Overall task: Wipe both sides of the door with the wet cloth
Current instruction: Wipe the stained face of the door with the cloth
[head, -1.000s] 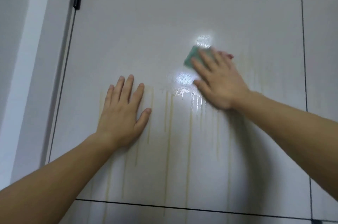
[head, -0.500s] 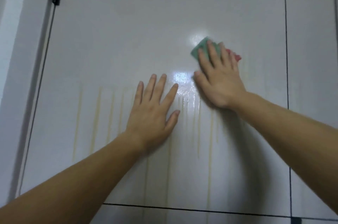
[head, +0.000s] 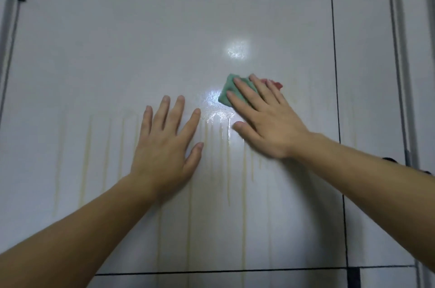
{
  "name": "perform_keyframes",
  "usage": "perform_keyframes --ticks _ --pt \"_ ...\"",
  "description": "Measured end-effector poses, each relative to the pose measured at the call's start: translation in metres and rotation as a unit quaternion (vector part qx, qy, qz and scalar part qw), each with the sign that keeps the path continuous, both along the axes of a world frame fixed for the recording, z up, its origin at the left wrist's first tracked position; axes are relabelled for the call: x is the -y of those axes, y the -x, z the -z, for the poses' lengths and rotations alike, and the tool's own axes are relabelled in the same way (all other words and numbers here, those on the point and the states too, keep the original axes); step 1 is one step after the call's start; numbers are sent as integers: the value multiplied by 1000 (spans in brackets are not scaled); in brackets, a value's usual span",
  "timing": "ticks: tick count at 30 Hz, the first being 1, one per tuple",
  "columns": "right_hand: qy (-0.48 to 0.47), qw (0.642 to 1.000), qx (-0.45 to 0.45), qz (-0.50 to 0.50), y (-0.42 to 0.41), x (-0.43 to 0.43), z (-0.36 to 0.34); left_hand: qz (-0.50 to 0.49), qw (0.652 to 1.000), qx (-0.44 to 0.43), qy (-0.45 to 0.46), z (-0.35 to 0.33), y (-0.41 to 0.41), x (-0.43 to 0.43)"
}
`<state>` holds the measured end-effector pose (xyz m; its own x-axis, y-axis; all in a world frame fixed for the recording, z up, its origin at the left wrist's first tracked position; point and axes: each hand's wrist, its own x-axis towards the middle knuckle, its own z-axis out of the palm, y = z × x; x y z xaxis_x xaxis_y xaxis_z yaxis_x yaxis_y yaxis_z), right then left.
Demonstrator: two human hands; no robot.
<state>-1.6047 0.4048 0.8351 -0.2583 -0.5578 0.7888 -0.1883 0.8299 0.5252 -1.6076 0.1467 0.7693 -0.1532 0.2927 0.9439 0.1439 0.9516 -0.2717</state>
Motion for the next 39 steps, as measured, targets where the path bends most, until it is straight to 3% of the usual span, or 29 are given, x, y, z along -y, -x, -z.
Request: perform_keyframes --ticks 1,3,5,6,9,11,15,17,22,23,27,32,33,37,39 --pt "13 1000 -13 6 1 -11 -14 -2 1000 2 0 0 0 0" --pt "153 988 -28 21 2 -32 -51 -1 1000 2 0 -1 -1 0" --pt "308 951 -2 1 0 -36 -64 -3 1000 2 -2 -1 -1 -1" --pt "338 941 -4 -6 1 -27 -53 -5 1000 5 -2 -1 -2 -3" --pt "232 972 -6 -21 1 0 8 -11 1000 11 -15 0 -4 -8" --pt "195 981 -2 -14 3 -14 13 -9 1000 6 -16 0 -6 -15" --pt "385 923 -11 5 3 -59 -40 12 1000 -3 26 -1 -11 -41" --pt "433 902 -2 -2 3 -54 -38 21 999 4 50 -3 -10 -57" --pt "344 939 -2 -7 3 -46 4 18 998 27 49 -1 -5 -86" --pt "371 929 -9 3 4 -61 -6 15 998 27 48 0 -4 -88" --pt "558 829 21 7 0 -89 -36 16 998 25 50 1 -3 -88" --pt "518 854 36 4 4 -48 10 15 998 26 57 0 -2 -88" --pt "537 843 30 9 5 -58 1 16 998 26 57 0 -2 -88" --pt "667 742 59 -6 -3 -79 -33 27 998 31 52 0 -4 -89" --pt "655 753 56 -20 -2 -50 -7 26 998 34 55 0 -4 -89"
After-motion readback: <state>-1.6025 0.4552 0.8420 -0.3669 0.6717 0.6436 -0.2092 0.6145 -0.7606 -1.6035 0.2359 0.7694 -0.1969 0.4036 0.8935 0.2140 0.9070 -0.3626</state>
